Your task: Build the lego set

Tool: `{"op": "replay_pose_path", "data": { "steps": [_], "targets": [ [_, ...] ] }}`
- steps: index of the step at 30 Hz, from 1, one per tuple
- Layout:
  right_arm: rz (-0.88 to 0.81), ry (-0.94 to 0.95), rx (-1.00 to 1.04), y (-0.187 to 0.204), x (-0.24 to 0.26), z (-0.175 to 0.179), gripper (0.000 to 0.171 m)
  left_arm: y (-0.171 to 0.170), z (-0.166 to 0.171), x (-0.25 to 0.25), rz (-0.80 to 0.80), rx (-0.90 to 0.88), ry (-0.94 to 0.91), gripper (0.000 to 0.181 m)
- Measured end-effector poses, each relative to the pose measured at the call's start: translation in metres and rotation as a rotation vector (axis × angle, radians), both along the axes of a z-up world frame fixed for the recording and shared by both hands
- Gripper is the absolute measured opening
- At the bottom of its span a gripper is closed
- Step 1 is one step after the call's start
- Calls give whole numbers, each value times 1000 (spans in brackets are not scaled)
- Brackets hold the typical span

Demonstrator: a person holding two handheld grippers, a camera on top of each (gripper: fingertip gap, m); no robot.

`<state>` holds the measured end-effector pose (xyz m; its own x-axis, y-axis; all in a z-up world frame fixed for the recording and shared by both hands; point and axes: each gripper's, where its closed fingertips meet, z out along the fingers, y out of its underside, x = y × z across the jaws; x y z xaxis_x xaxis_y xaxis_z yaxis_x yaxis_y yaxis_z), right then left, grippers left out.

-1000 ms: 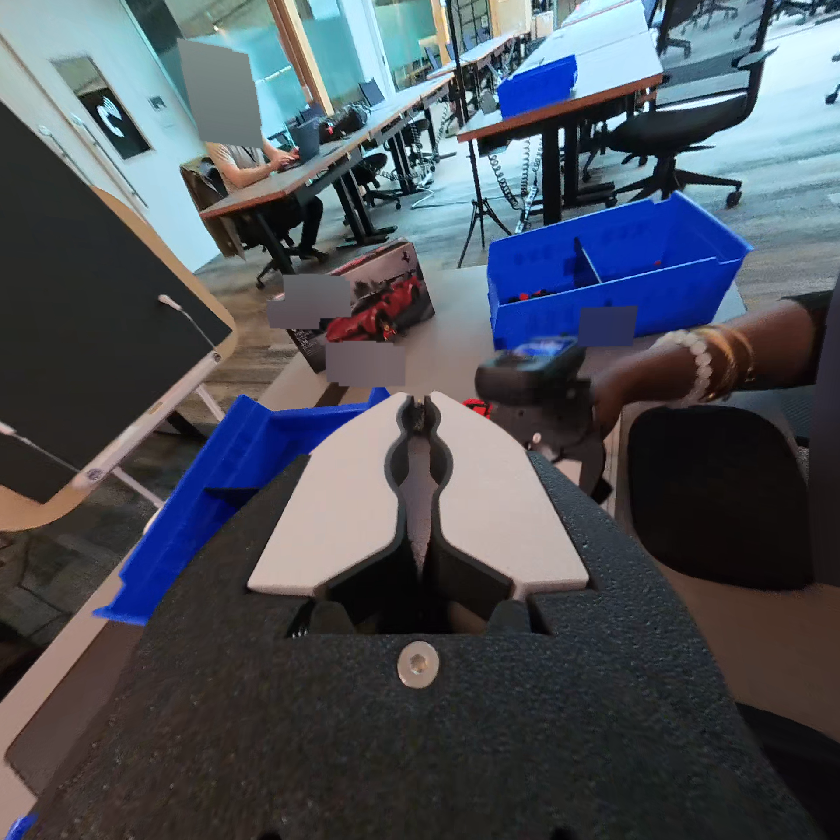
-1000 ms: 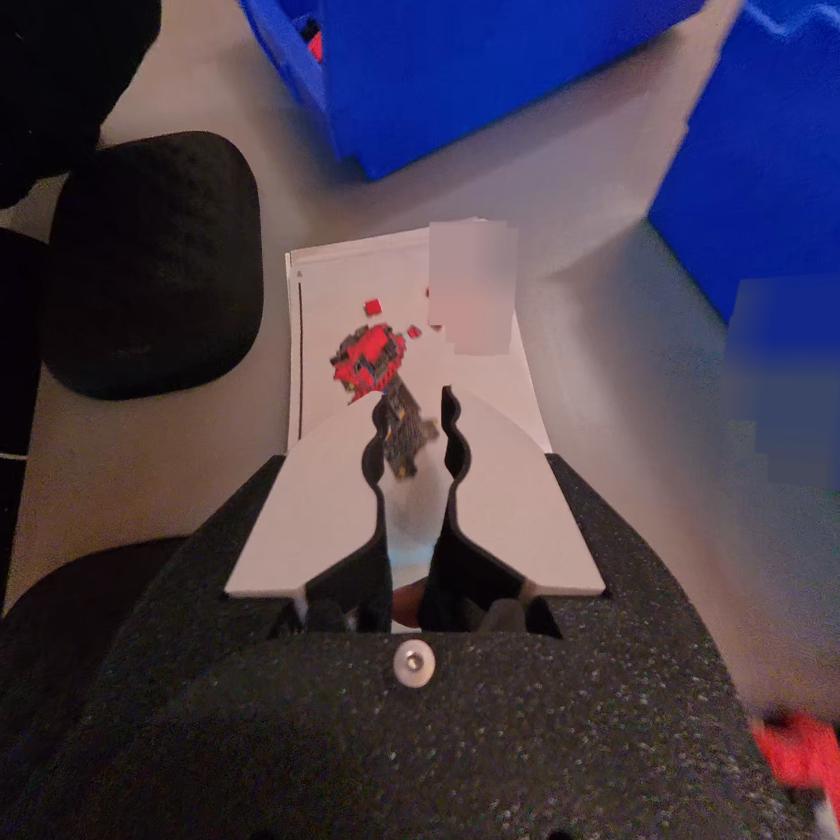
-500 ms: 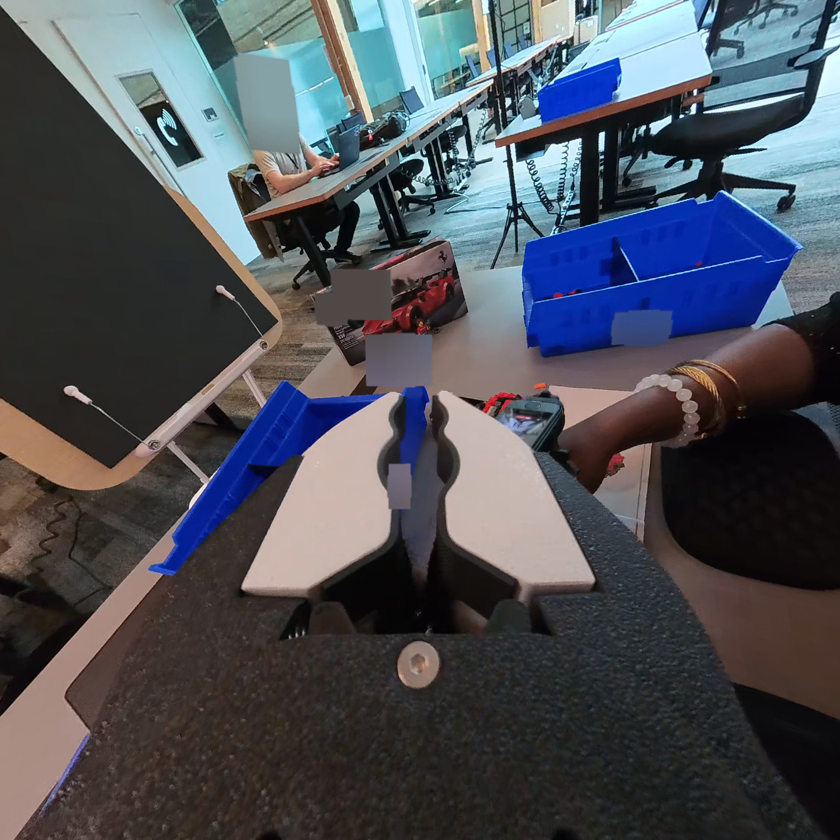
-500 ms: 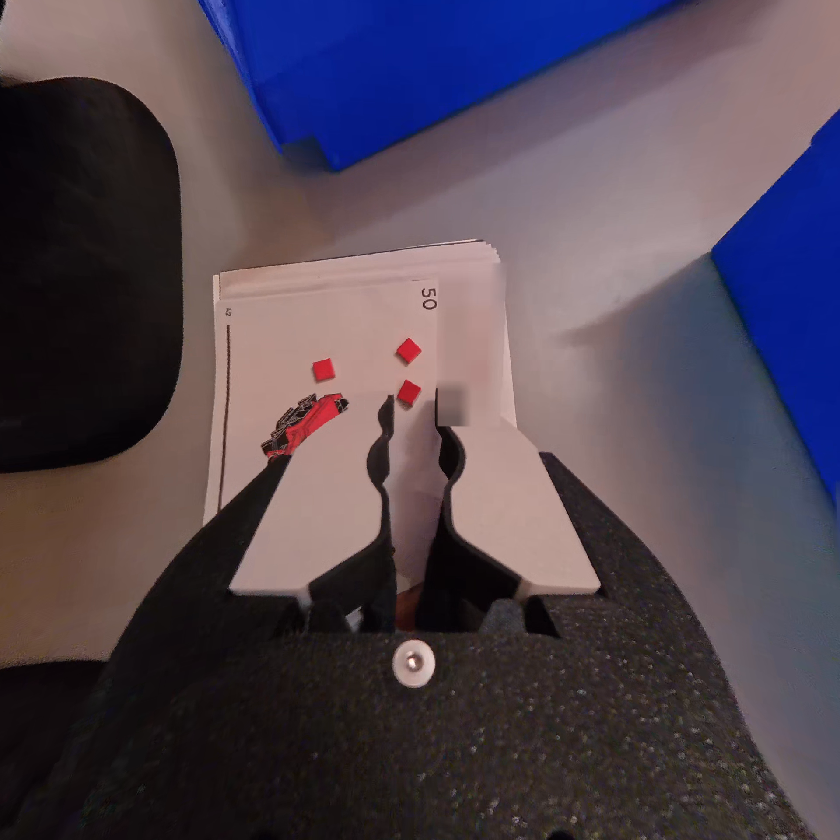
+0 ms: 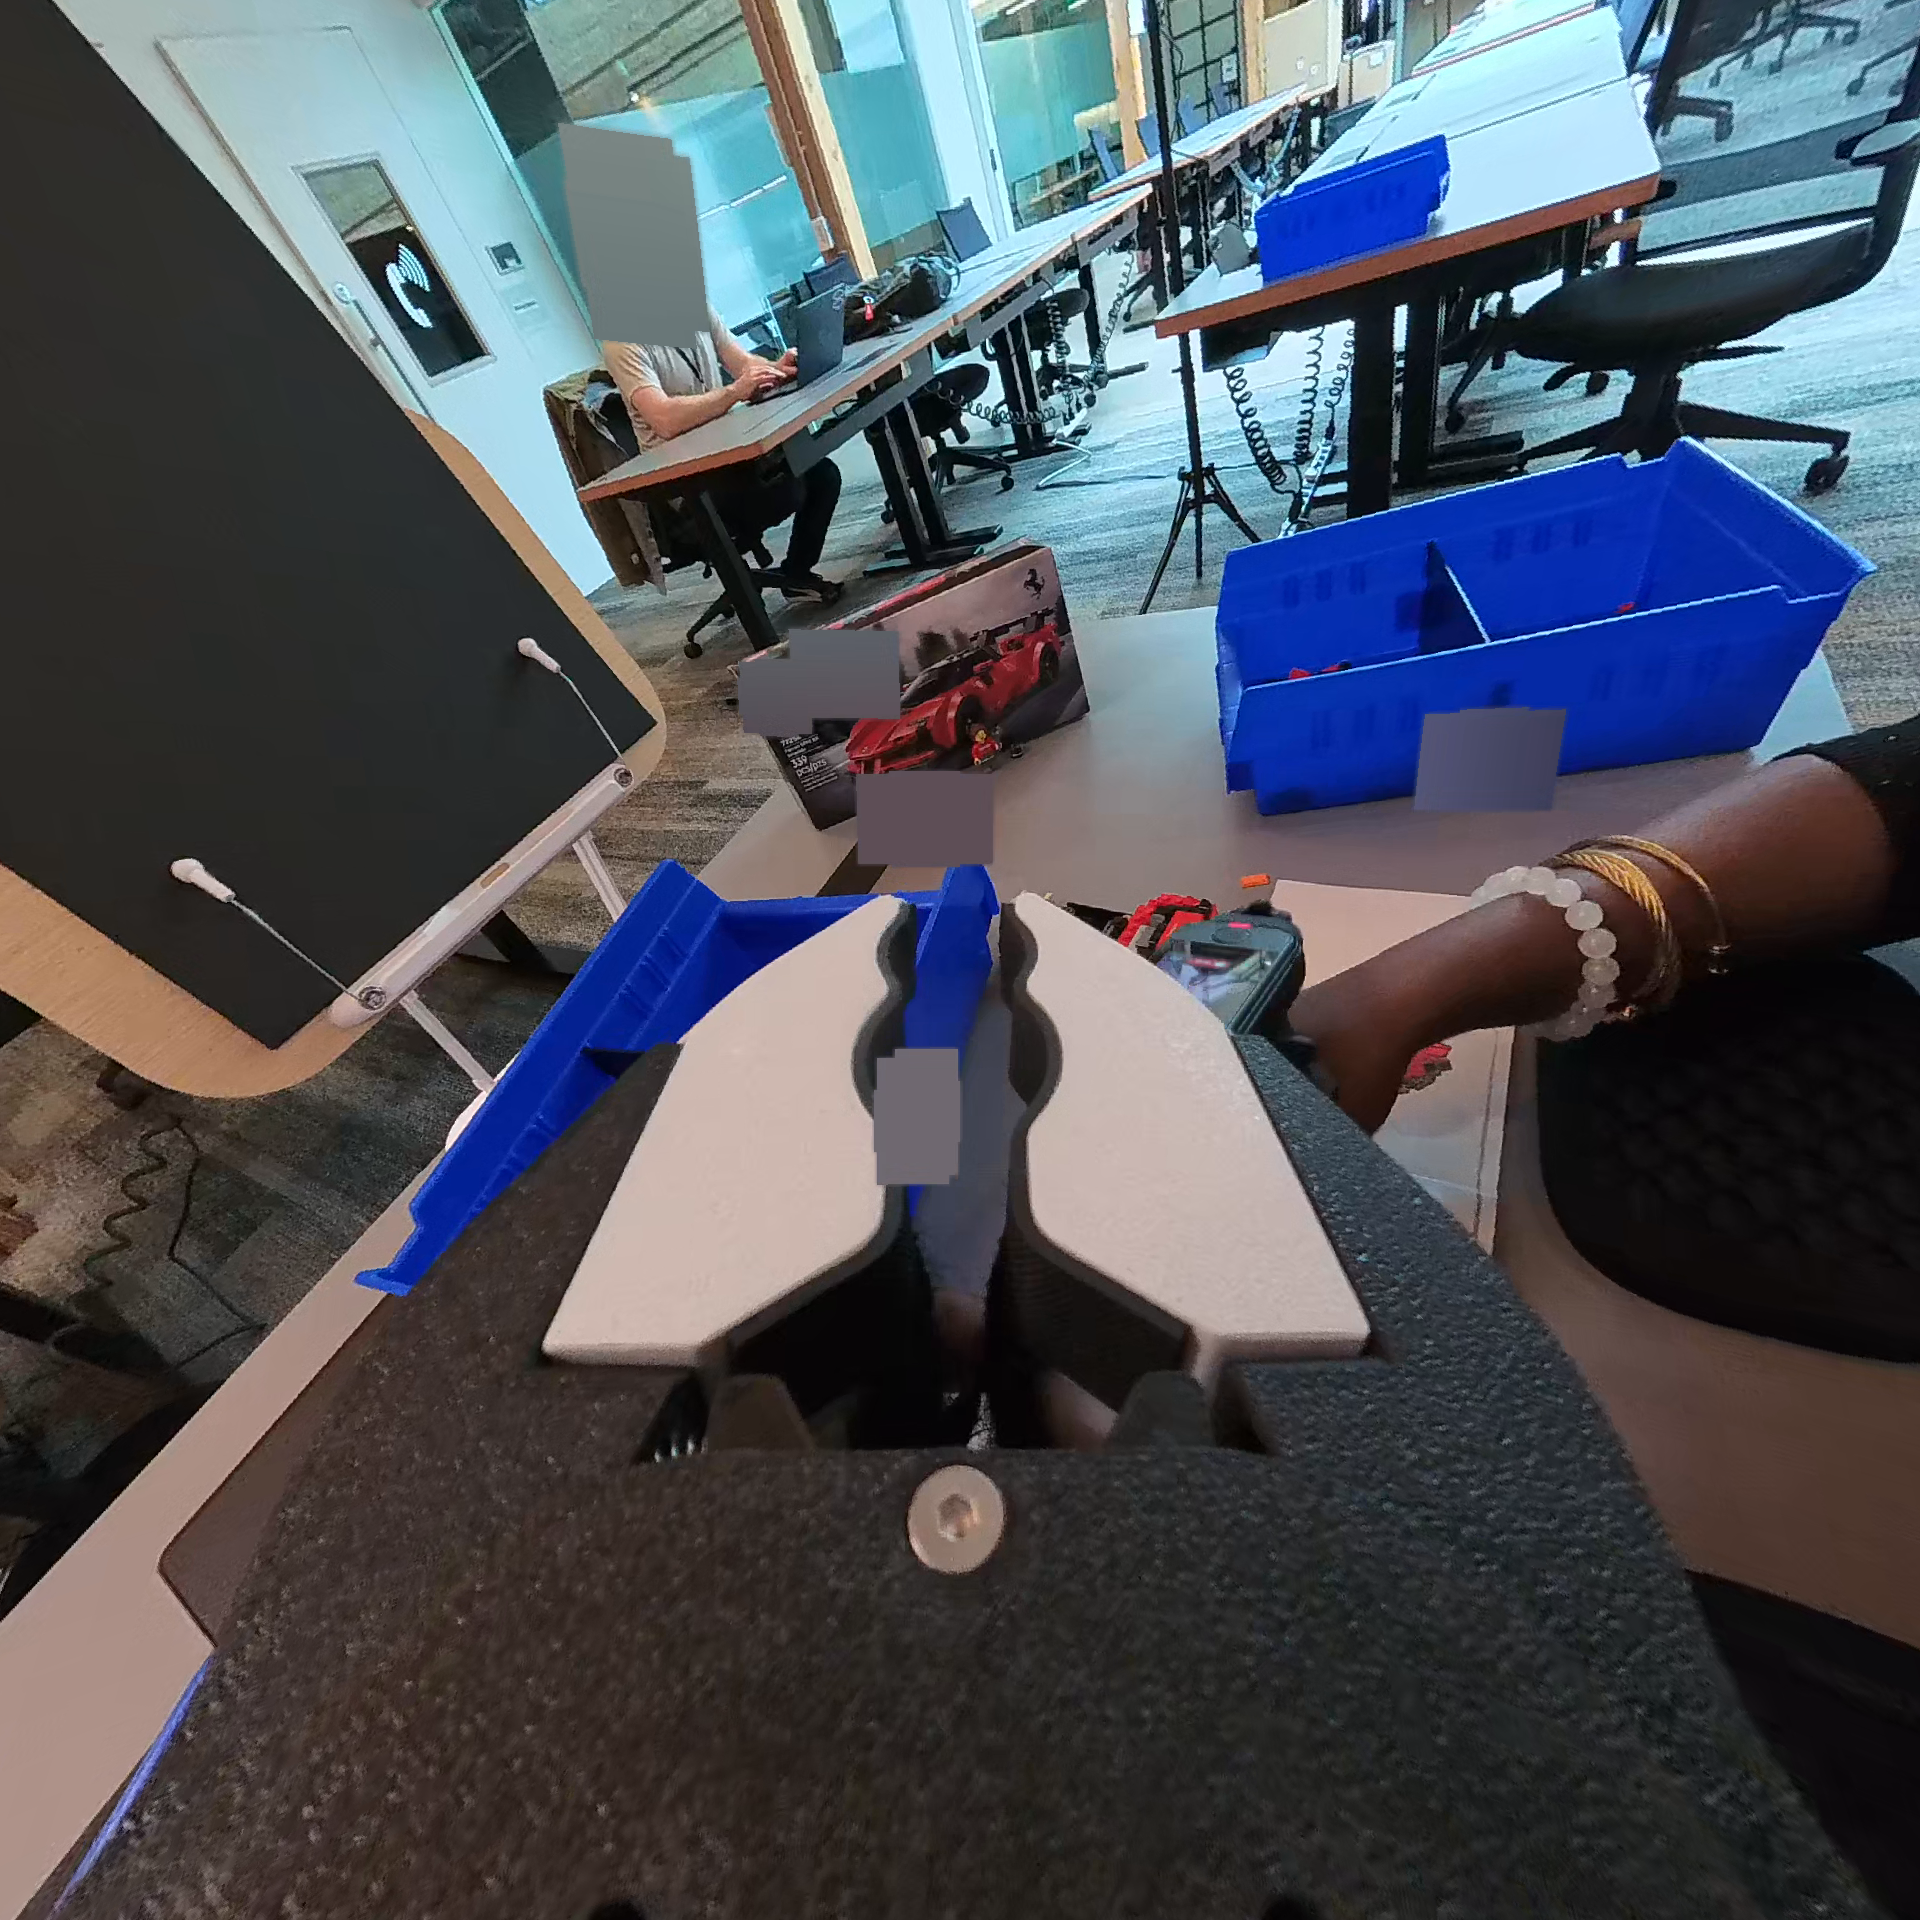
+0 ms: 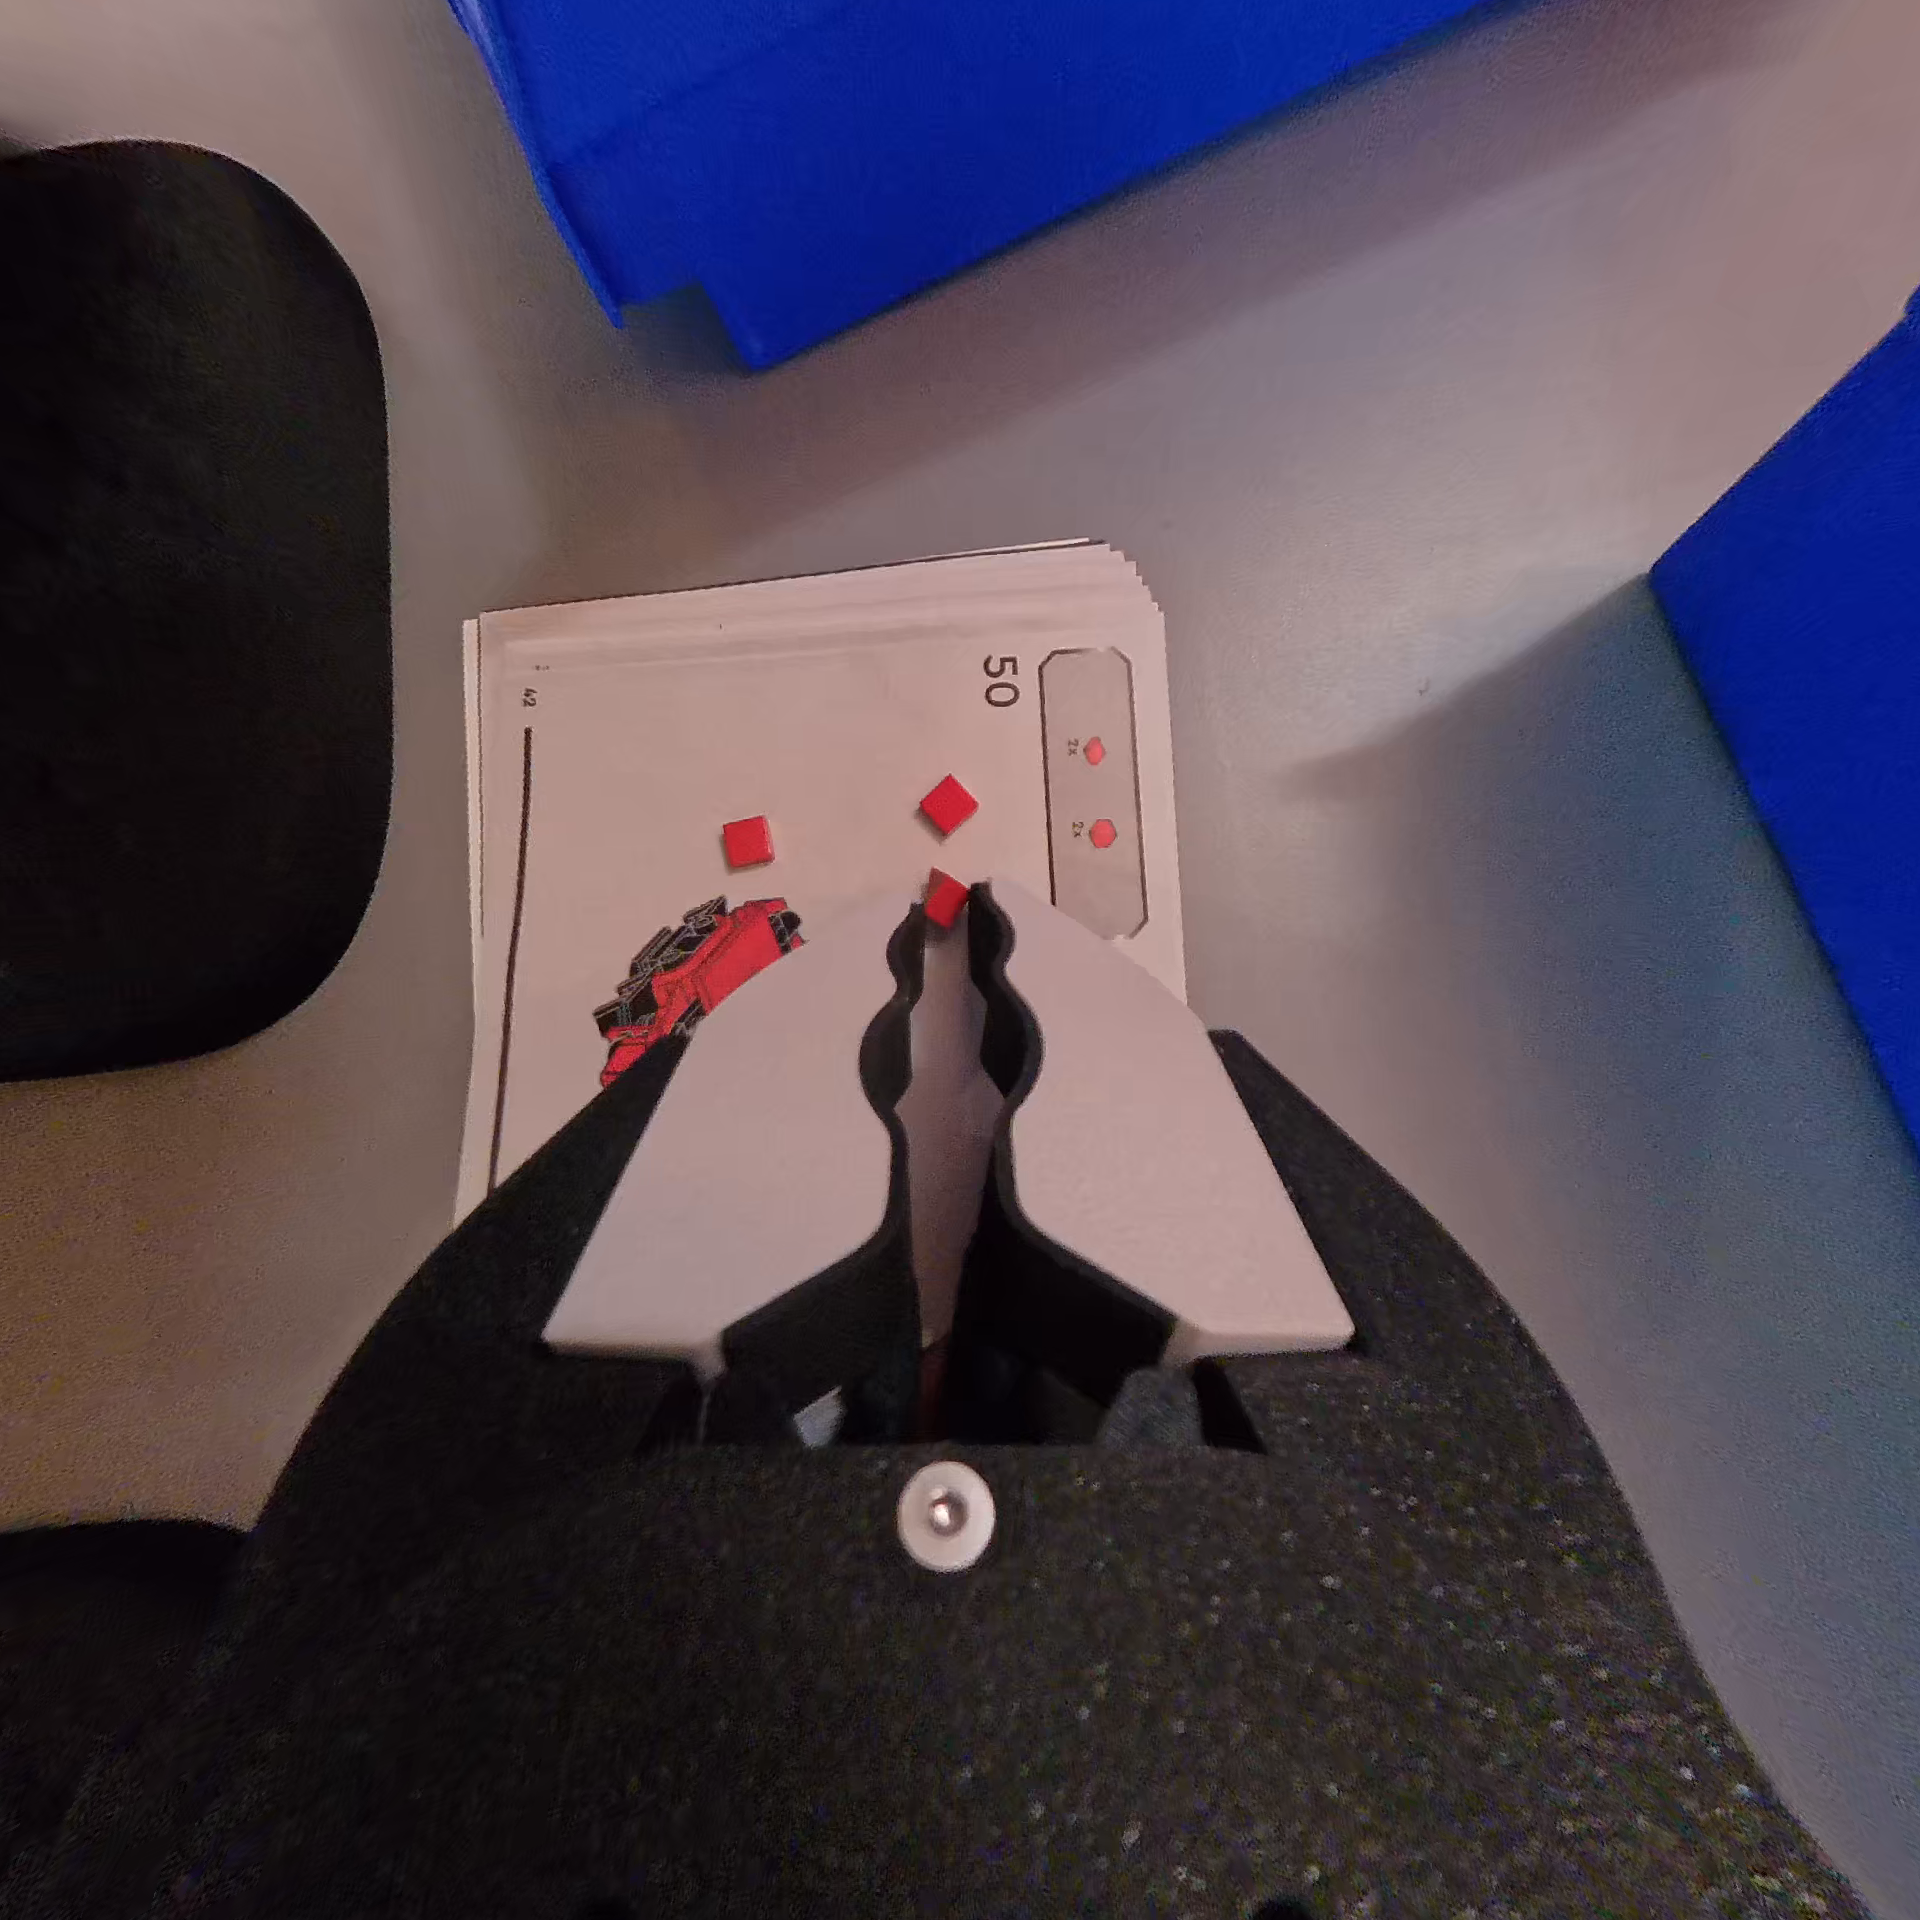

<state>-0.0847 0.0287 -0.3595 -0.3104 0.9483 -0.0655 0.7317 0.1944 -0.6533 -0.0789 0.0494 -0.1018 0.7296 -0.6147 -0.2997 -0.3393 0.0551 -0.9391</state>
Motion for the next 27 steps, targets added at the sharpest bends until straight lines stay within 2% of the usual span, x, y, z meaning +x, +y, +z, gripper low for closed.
{"op": "replay_pose_path", "data": {
  "steps": [10, 15, 19, 24, 27],
  "targets": [
    [-51, 43, -15, 10, 11, 23, 8, 3, -3, 0, 13, -1, 19, 16],
    [-125, 73, 2, 24, 35, 43, 8, 5, -11, 9, -1, -20, 34, 17],
    [-279, 105, 89, 62, 85, 76, 8, 15, -18, 34, -31, -40, -41, 22],
    [-601, 245, 172, 128, 181, 156, 8, 38, -46, 90, -104, -89, -121, 31],
    [-698, 245, 234, 142, 222, 172, 8, 58, -59, 109, -111, -128, -116, 34]
  ]
}}
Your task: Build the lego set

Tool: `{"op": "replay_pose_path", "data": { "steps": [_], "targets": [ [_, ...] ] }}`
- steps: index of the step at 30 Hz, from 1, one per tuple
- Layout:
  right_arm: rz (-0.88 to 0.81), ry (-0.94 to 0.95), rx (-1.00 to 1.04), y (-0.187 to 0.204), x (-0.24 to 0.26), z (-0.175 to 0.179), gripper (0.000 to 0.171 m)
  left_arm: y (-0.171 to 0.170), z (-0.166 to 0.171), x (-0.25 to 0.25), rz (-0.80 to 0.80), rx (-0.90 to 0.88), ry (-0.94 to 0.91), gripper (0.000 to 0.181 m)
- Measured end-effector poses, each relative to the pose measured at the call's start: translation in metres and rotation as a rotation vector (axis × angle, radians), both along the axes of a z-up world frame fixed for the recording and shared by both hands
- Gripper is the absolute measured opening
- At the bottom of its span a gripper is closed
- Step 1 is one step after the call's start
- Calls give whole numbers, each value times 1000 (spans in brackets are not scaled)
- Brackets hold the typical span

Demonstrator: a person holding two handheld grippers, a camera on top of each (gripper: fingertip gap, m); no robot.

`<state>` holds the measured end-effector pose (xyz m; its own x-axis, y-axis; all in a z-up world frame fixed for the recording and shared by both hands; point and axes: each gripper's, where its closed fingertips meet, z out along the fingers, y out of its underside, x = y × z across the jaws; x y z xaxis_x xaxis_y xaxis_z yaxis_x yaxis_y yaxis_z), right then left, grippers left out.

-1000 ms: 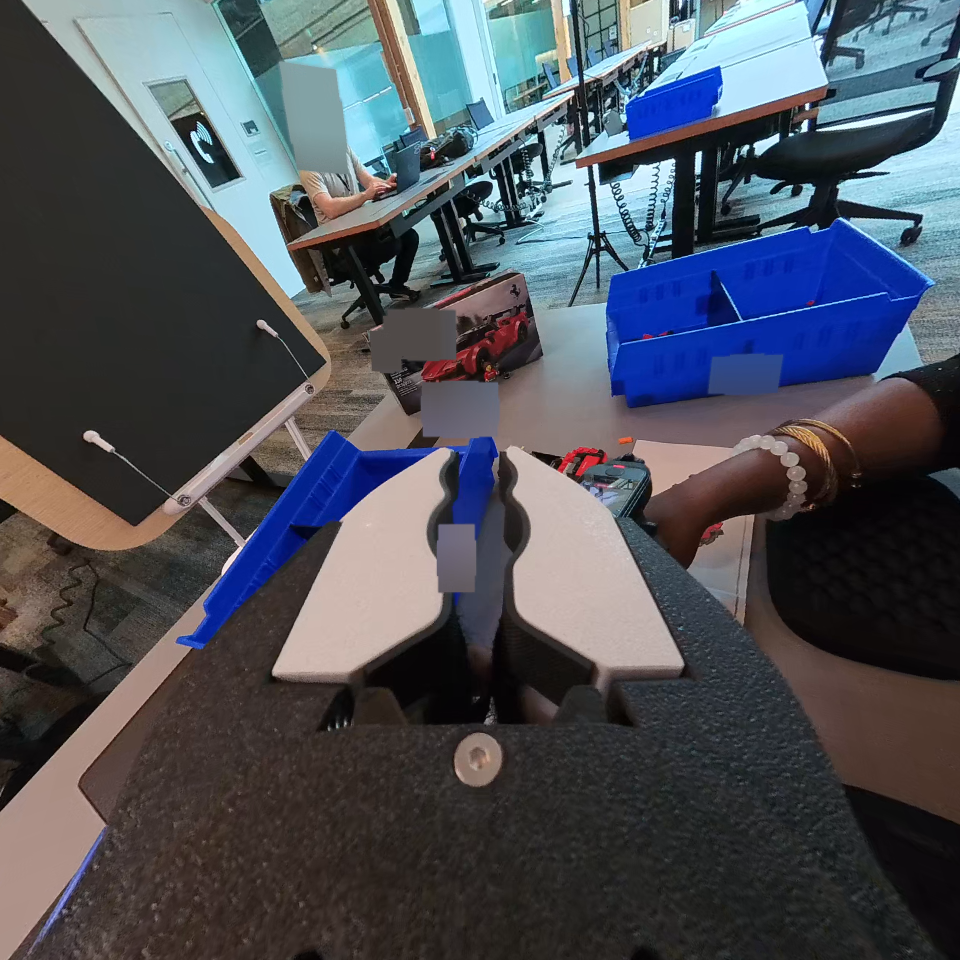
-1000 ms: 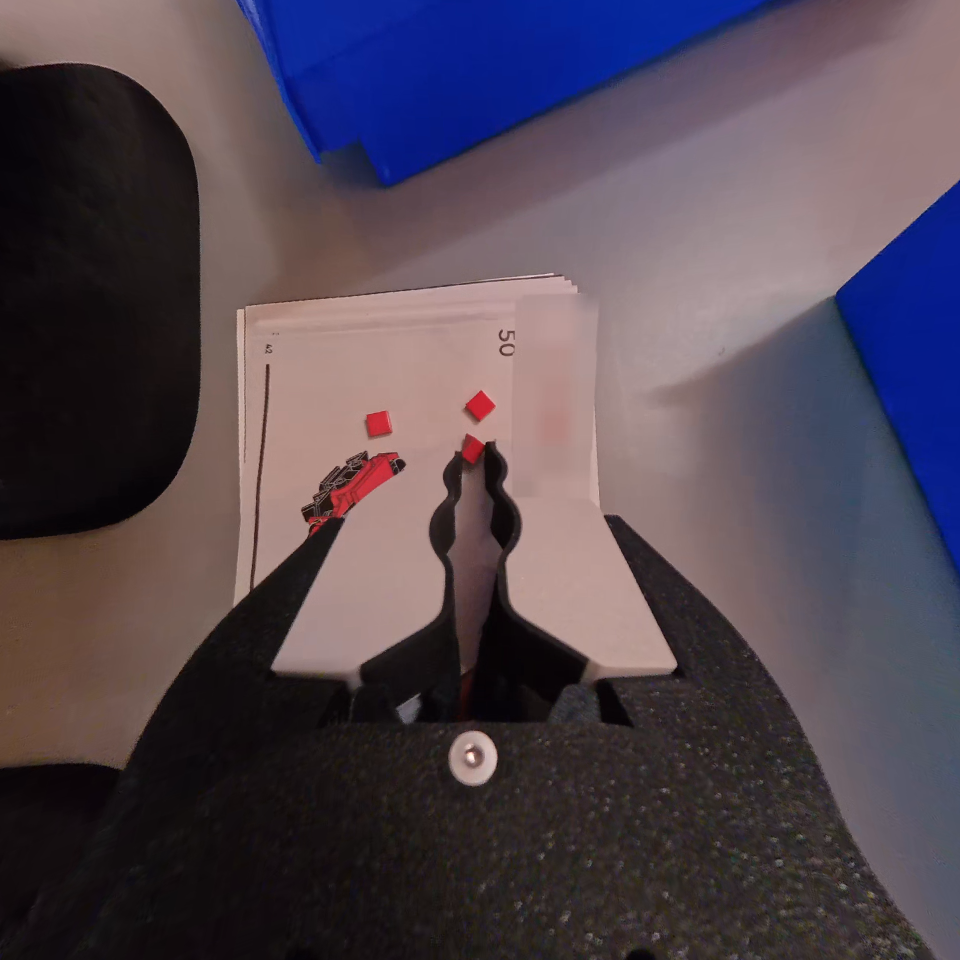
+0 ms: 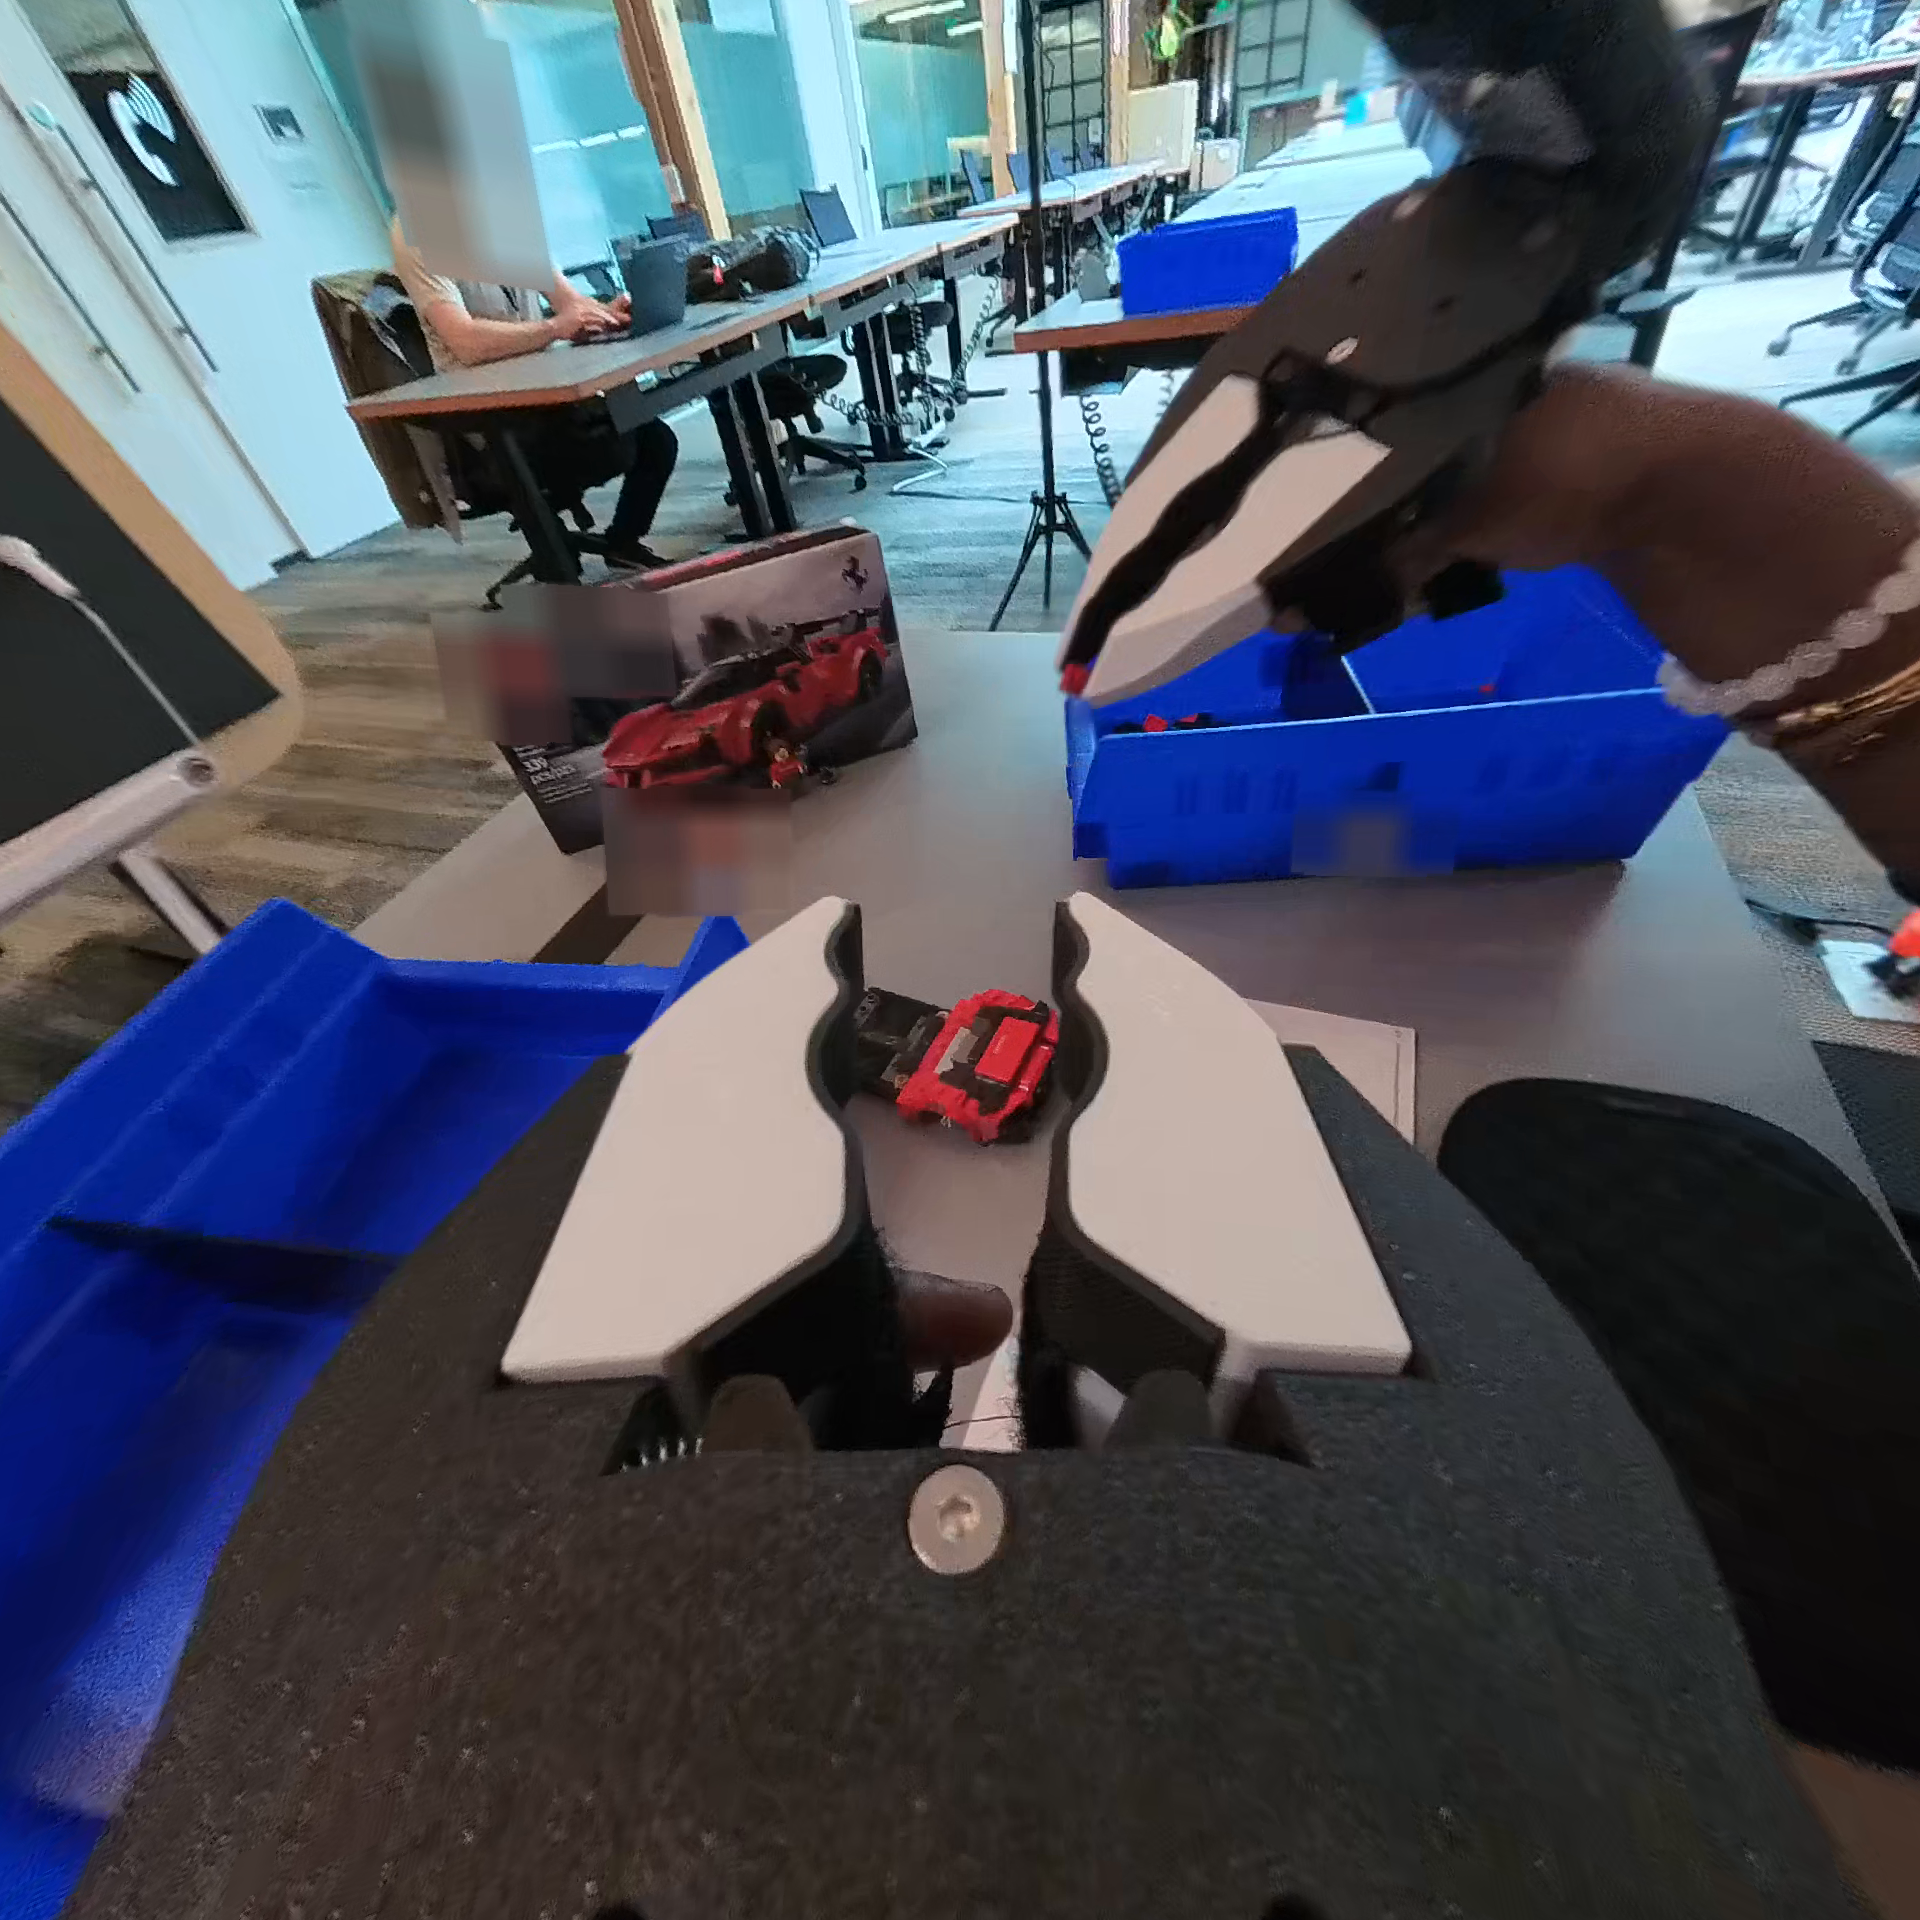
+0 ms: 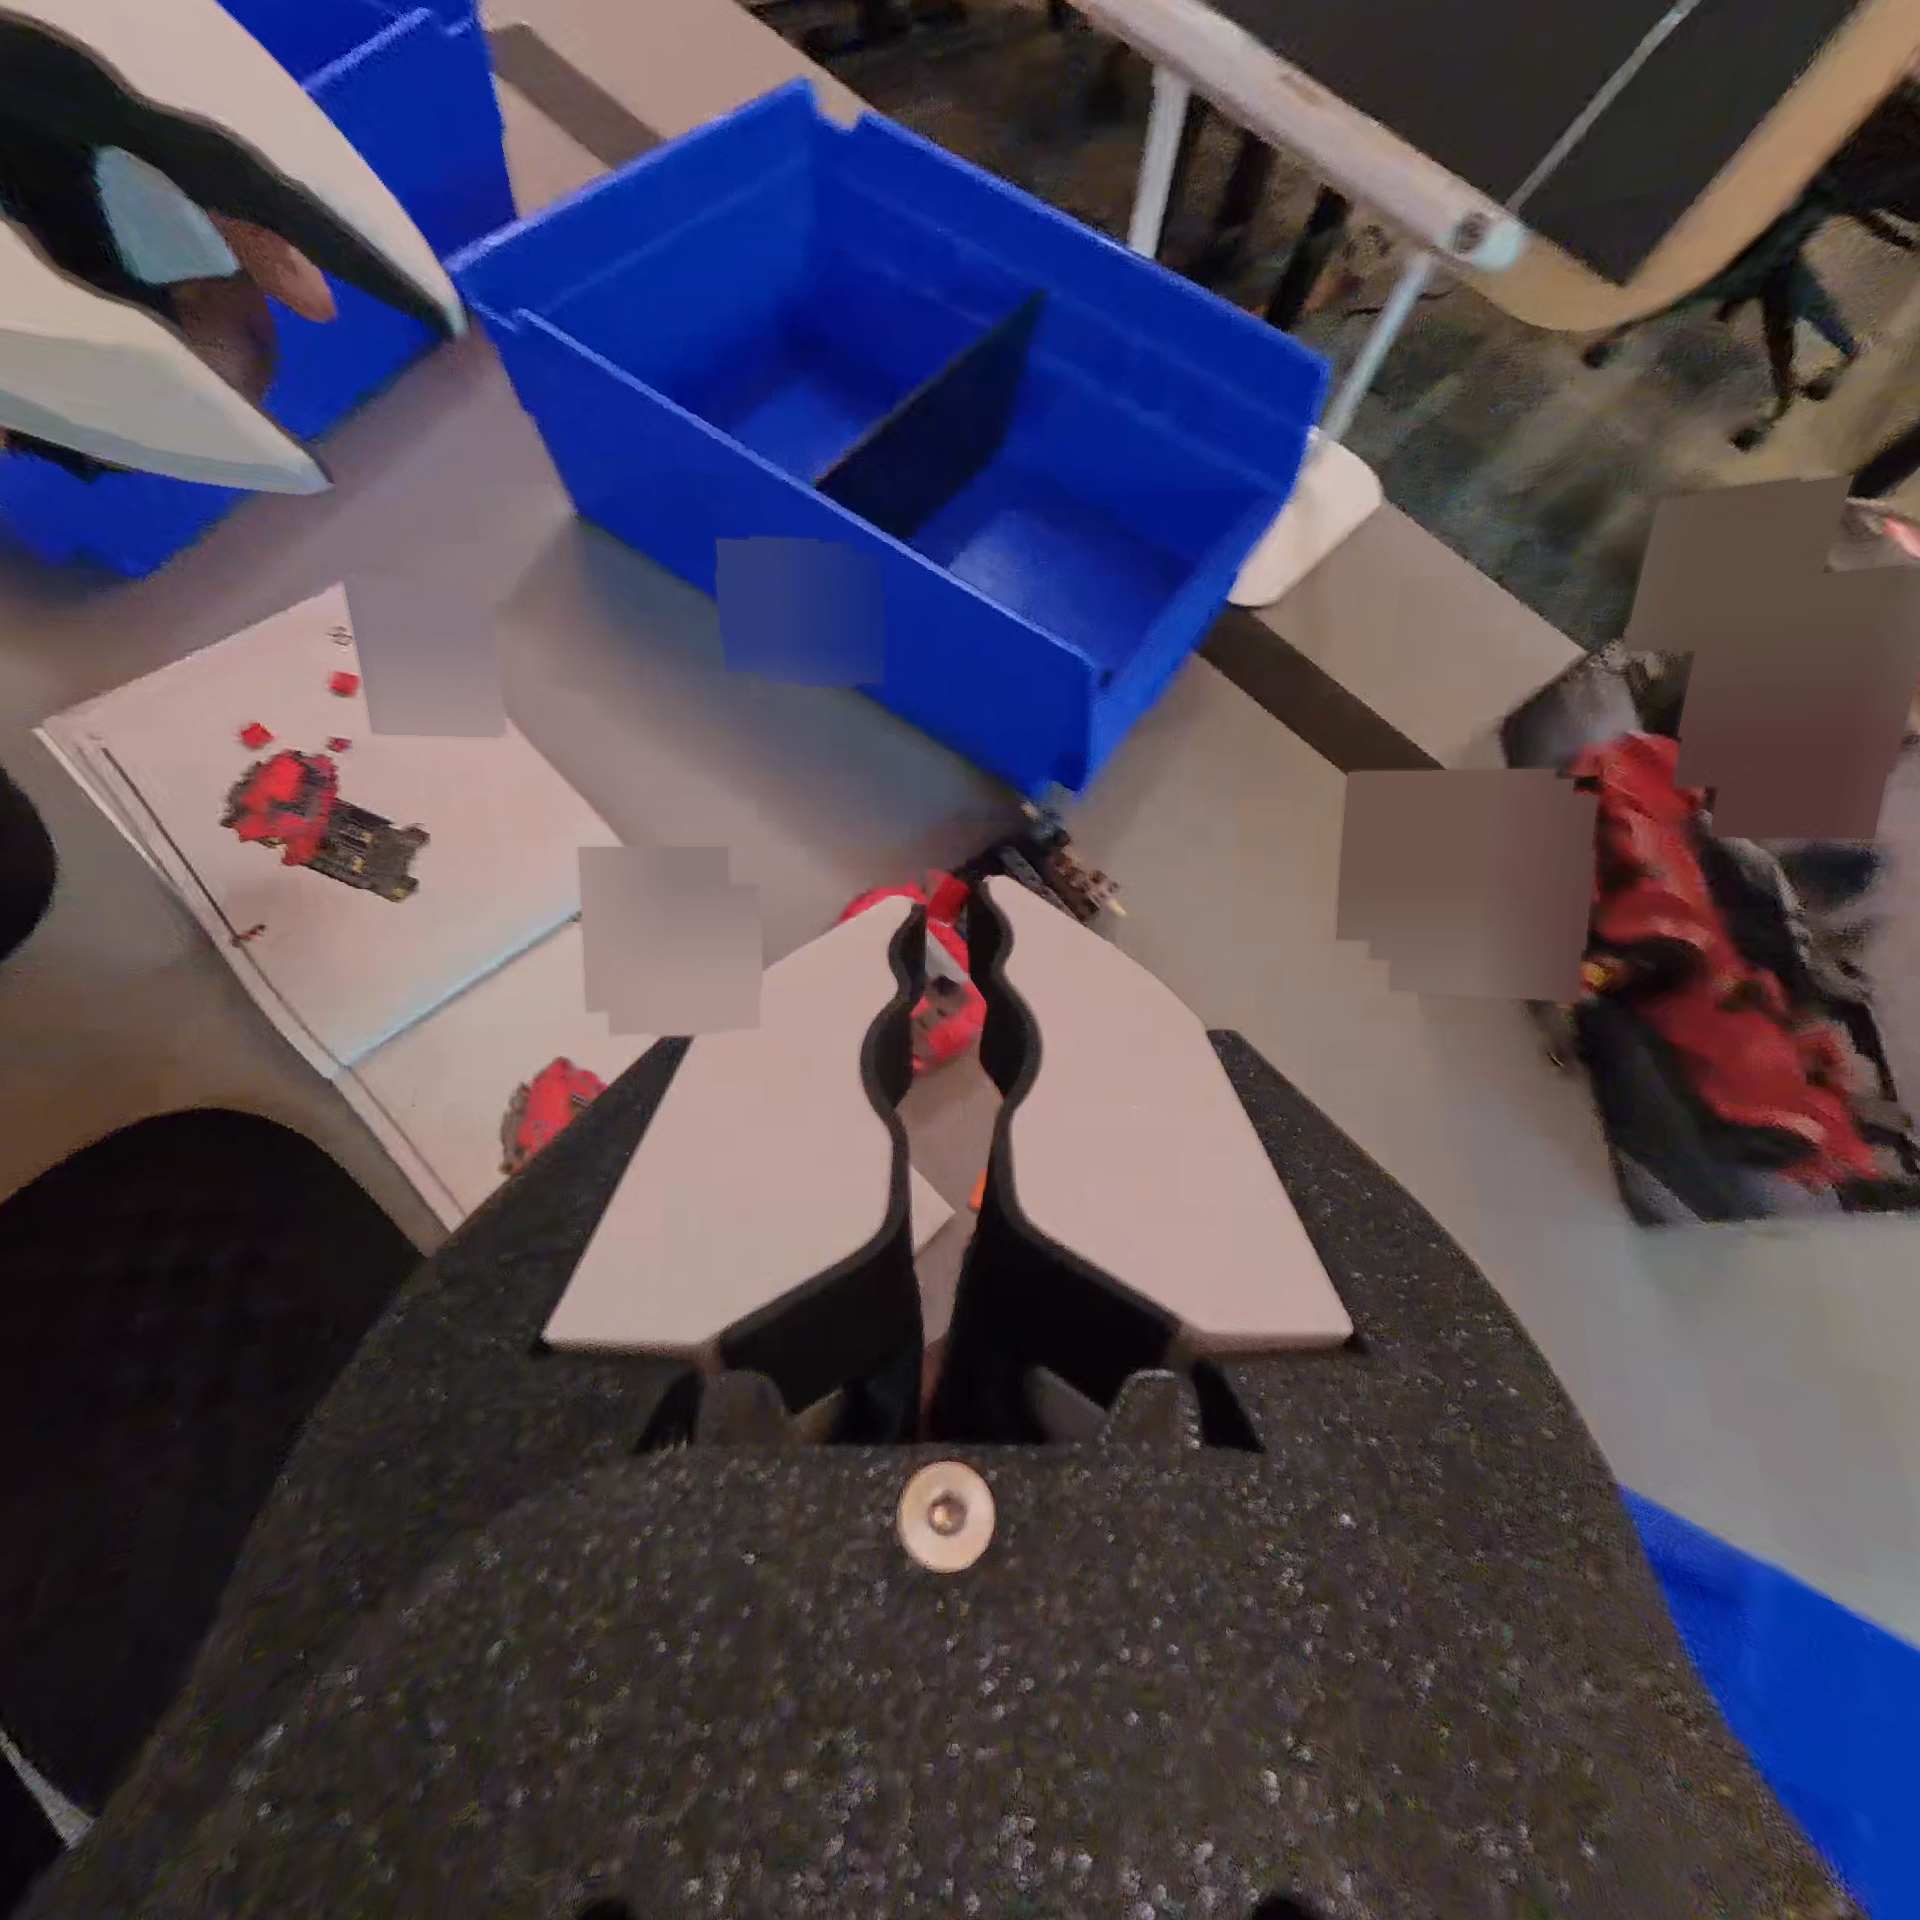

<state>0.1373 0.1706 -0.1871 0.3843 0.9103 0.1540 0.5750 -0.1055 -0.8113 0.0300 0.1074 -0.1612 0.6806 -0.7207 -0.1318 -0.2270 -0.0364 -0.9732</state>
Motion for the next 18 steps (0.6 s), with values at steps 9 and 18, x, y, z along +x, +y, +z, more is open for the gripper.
{"op": "replay_pose_path", "data": {
  "steps": [9, 18],
  "targets": [
    [21, 36, -78, -7, -3, -41, 8, 62, -45, 16, -55, -132, 44, 0],
    [159, -46, -124, -9, -38, -101, 8, 70, -119, 5, -101, -223, 197, 5]
  ]
}}
